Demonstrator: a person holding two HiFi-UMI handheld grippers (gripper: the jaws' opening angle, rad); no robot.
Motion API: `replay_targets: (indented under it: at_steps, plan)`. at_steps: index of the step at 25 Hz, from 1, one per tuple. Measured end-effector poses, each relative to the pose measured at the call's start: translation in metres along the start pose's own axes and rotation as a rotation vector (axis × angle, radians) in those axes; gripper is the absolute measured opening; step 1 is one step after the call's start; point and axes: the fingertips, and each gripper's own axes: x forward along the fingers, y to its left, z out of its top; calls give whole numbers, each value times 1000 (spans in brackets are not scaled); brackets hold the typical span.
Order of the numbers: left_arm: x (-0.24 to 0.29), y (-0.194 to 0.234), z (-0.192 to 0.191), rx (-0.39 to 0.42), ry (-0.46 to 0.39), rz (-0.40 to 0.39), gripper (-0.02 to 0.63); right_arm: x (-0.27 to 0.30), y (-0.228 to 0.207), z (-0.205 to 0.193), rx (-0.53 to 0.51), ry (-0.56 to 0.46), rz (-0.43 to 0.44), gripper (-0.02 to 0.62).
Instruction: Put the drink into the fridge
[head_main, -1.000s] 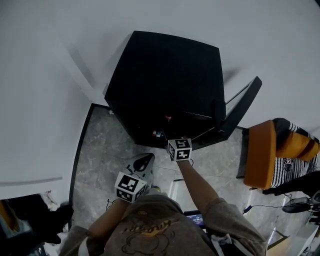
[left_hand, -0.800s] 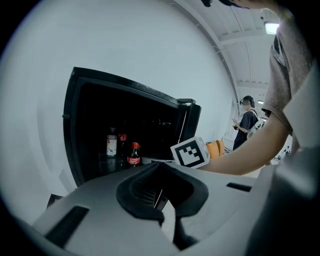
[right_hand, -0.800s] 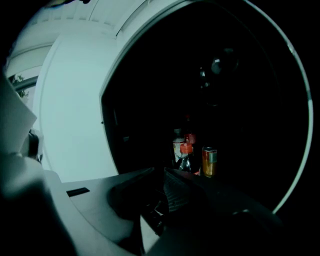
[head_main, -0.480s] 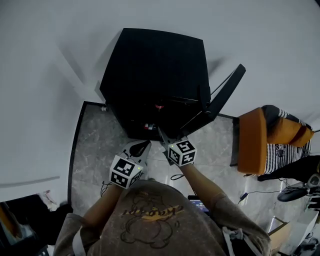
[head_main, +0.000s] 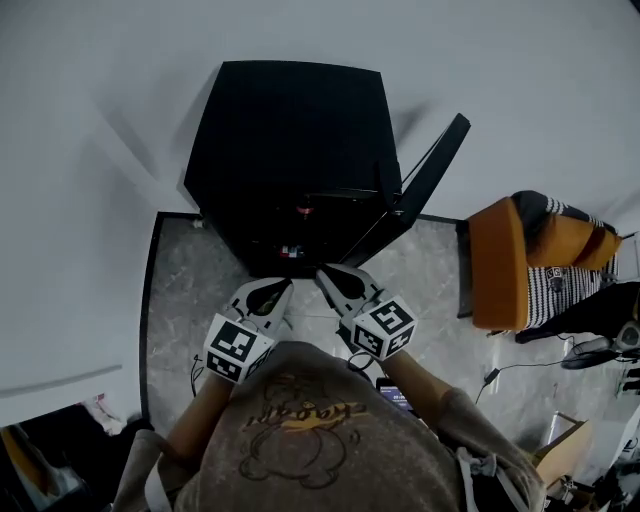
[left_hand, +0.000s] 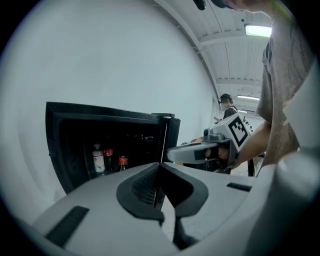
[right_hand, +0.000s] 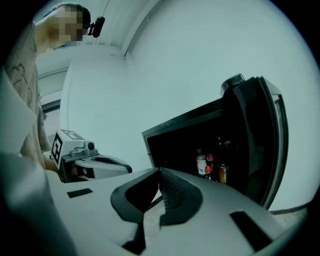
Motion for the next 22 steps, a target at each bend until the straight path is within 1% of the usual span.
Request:
replay_targets:
  at_steps: [3, 7, 11, 15, 22]
  plan:
    - [-5, -2, 7, 5, -29, -4, 5, -9, 15, 3, -20, 12, 23, 20]
    - [-11, -9, 8, -2, -42, -23, 5, -19, 36, 3, -50, 13, 62, 20]
    - [-16, -13, 11, -9, -53, -29, 5, -27, 56, 9, -87, -15, 133, 20]
    - [-16, -14, 12, -19, -77, -18, 5, -29, 61, 9, -87, -24, 192, 21]
    - [-21, -17, 11, -29, -90, -11, 5, -31, 68, 6, -80, -17, 237, 21]
